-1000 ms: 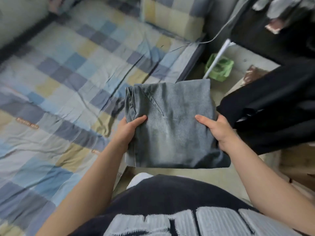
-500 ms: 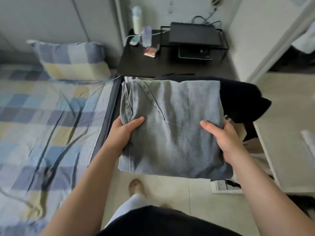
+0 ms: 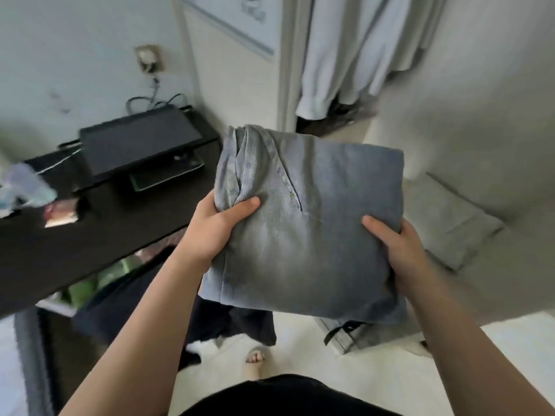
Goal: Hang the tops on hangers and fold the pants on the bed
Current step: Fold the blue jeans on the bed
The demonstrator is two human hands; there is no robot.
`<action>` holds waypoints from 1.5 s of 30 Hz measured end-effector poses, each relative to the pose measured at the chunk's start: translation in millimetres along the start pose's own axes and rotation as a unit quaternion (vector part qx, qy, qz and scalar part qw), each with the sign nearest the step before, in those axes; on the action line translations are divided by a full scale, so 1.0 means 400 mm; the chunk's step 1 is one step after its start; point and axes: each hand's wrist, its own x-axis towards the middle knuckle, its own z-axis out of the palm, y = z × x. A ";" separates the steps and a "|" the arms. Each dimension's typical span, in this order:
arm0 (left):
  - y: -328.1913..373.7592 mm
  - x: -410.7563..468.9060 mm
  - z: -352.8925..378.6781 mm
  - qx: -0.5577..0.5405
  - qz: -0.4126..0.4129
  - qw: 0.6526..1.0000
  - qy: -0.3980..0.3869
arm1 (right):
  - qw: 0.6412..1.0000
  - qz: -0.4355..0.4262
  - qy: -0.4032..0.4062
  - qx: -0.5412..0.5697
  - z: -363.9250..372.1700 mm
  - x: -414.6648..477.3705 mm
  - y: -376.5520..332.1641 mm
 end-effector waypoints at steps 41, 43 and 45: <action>-0.527 1.055 1.096 0.128 -0.227 0.896 -0.360 | 0.832 0.112 0.544 -0.013 -0.664 0.714 0.190; -0.557 1.077 1.157 0.126 -0.224 0.894 -0.366 | 0.832 0.109 0.542 -0.047 -0.718 0.755 0.195; -0.588 1.105 1.217 0.130 -0.209 0.896 -0.370 | 0.823 0.119 0.552 -0.061 -0.767 0.803 0.207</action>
